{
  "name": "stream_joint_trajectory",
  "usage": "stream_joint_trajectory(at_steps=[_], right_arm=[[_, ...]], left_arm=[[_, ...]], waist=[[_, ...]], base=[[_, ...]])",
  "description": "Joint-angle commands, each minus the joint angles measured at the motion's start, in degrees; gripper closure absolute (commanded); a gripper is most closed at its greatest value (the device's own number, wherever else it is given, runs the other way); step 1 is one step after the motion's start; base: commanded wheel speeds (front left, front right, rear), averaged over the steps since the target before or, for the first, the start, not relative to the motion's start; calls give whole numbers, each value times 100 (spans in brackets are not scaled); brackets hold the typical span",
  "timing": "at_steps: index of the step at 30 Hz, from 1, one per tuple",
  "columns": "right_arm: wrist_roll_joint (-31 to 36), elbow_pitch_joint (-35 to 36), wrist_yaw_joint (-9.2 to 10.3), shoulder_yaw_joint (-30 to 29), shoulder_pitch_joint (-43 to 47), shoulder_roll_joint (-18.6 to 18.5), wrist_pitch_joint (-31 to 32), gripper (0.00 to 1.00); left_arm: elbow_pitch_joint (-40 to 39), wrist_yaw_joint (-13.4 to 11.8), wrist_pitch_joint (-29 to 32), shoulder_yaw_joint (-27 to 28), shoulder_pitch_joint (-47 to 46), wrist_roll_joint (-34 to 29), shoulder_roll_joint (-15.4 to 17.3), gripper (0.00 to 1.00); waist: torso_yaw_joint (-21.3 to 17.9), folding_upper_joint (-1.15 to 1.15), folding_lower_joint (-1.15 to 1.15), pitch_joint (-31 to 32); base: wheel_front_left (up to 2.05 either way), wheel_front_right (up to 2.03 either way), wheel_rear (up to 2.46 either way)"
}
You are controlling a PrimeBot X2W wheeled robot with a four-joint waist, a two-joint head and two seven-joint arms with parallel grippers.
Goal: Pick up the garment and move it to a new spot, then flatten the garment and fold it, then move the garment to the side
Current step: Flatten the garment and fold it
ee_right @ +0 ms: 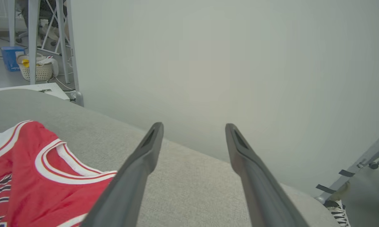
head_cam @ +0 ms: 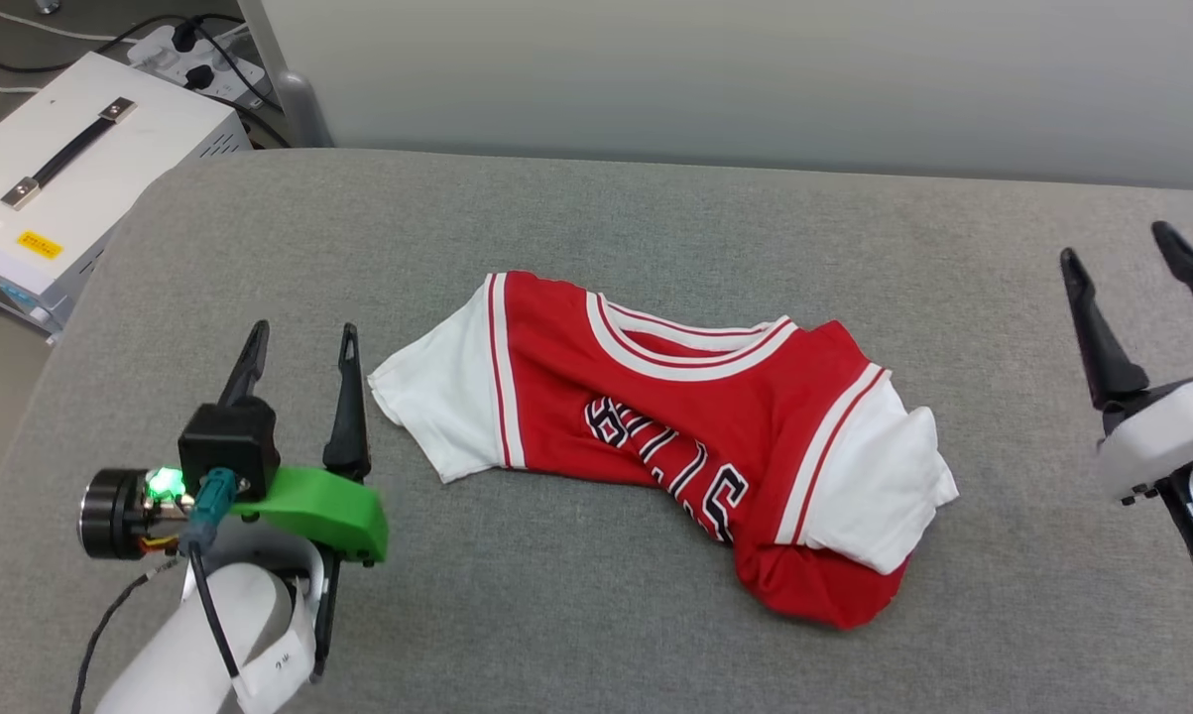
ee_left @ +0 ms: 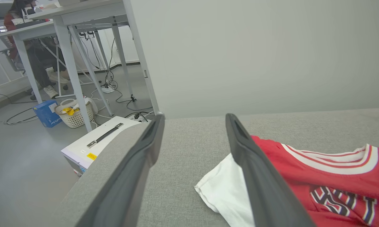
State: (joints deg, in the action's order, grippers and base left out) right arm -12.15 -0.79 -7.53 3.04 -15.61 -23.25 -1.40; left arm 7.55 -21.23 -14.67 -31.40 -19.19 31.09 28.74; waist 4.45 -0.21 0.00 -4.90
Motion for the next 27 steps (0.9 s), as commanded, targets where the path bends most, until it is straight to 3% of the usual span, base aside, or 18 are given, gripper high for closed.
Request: stream_joint_trajectory(at_steps=[1,8,13,18,27], right_arm=[[-167,-14,4,217,-133,-187,320,0],[-1296,128,4,1573,-482,-1282,2385,0],[-2310,149,4,2120,-659,-1730,3755,0],[-2897,-98,4,2360,-885,-1894,4574,0],[-2990,-961,4,2806,-1479,-1654,4755,0]], left_arm=[[-78,17,-32,129,219,-133,-104,0],[-165,265,-32,628,784,-629,-553,0],[-186,458,-32,932,928,-932,-884,0],[-175,698,-32,1196,935,-1216,-1231,0],[-149,1073,-32,1659,709,-1662,-1754,0]], waist=[[-11,21,0,-25],[39,21,0,-176],[115,21,0,-347],[265,21,0,-590],[556,21,0,-1138]], base=[[0,0,0],[0,0,0],[0,0,0],[0,0,0],[0,0,0]])
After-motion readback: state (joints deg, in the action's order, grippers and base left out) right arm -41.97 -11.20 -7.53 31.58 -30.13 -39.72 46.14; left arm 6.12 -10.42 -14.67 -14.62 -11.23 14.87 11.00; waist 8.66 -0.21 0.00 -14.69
